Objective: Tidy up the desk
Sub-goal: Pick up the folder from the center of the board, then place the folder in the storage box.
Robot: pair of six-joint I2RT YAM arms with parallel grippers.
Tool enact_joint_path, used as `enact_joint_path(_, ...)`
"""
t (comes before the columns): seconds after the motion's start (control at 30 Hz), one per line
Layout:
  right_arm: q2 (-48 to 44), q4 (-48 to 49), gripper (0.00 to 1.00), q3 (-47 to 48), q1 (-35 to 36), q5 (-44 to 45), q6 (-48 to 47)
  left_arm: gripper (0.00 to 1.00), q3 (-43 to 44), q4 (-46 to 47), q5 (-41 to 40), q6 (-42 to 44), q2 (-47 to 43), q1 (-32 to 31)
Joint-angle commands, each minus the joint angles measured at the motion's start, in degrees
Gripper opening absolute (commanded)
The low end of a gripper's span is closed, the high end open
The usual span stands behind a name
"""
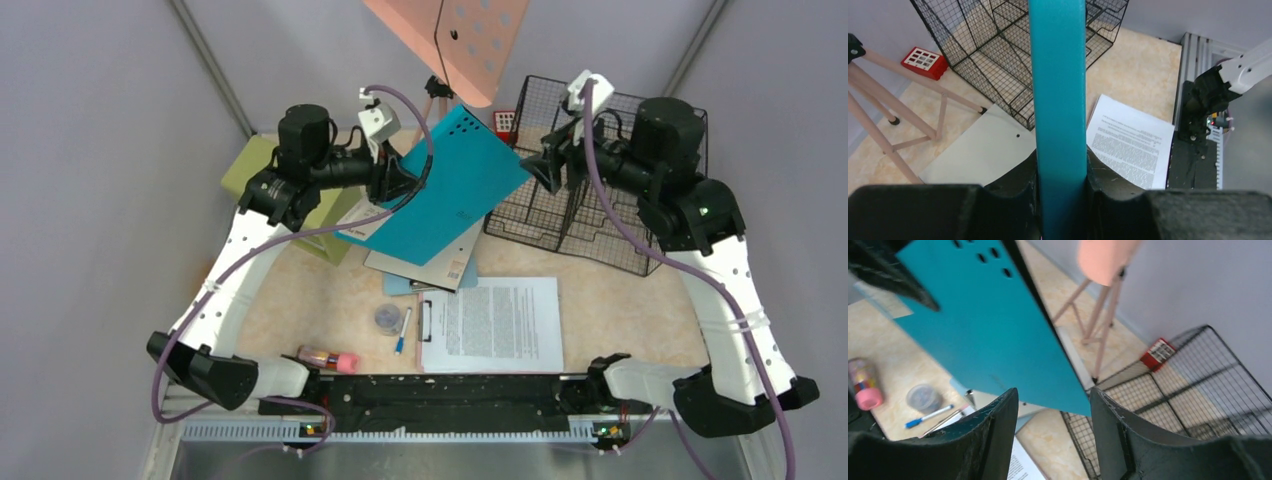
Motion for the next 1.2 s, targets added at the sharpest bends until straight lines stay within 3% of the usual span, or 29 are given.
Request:
enact_joint_path(0.0, -1.88, 3.16, 0.55, -0.86, -6.62, 5.53, 5.93, 0.00, 1.16, 10.71, -1.83, -9.93, -0.83, -3.03)
enact_joint_path(0.3, -2.89, 7.27, 0.53, -5.36, -22.04, 5.25, 15.27, 0.00, 6.26, 14.15, -15.92, -11.97, 4.68, -11.37)
enact_joint_path(0.43, -1.27, 7.31, 0.53, -5.44, -27.63, -5.91, 15.77, 0.00, 9.03, 14.34, -19.15, -12.02, 7.33, -15.02)
enact_joint_path(0.5, -0.33, 5.45, 0.54, -5.00, -27.86, -15.13, 10.58, 0.00, 9.69, 14.46, -19.38, -11.97, 8.00, -15.41)
enact_joint_path(0.63, -0.99, -0.91, 0.59, -3.81, -27.82, -23.03, -2.74, 0.00, 9.67, 12.51, -17.77, -8.54, 7.91, -15.44)
enact_joint_path(0.83, 1.55, -14.02, 0.68, 1.66, -27.74, -28.43, -18.44, 0.00, 8.54, 2.41, -11.82, 4.71, 5.92, -15.47)
enact_joint_path(0.9, 1.14, -14.34, 0.70, 0.81, -27.47, -30.98, -21.70, 0.00, 8.71, -1.27, -10.44, 9.17, 5.61, -15.44)
enact_joint_path(1.03, -1.85, -11.26, 0.84, -4.10, -21.16, -30.36, -23.66, 0.00, 10.74, -7.11, -8.45, 15.04, 6.09, -15.47)
enact_joint_path(1.17, -2.39, -11.93, 0.86, -6.86, -13.78, -26.80, -25.09, 0.00, 12.03, -9.89, -7.97, 16.86, 6.57, -15.43)
